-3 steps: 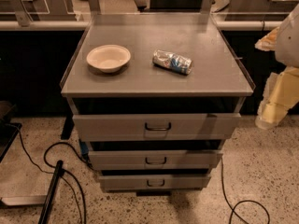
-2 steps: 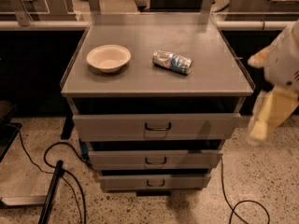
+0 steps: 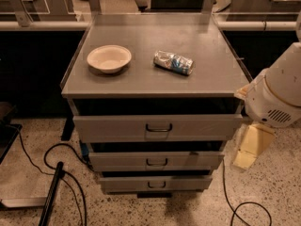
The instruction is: Open middle drawer
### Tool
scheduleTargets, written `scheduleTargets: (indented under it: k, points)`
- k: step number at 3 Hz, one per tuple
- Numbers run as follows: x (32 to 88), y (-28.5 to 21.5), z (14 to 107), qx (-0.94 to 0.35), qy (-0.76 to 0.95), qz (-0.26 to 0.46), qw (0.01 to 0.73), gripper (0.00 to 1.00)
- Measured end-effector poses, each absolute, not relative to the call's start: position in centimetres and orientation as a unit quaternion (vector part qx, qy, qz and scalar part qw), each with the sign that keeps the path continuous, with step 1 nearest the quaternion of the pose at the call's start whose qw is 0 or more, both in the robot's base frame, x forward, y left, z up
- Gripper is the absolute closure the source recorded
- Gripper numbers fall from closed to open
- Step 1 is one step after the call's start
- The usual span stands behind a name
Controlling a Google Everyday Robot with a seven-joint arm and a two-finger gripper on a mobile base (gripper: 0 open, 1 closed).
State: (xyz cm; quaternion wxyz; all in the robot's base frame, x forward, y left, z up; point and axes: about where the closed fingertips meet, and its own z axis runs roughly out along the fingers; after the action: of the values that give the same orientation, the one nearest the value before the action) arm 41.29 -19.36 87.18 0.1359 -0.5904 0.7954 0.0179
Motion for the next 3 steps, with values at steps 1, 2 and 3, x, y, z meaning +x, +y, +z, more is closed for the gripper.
scheduleTargets:
  k: [1,2,3]
  points:
    - [40.5,-18.4,84.5,-0.596,0.791,0.035,0.132,0.0]
    - [39.8,-15.0,78.1,-0.606,0.785,0.069,0.112,0.0]
    - [39.9,-11.6,72.6,-0.613,0.777,0.106,0.095,0.0]
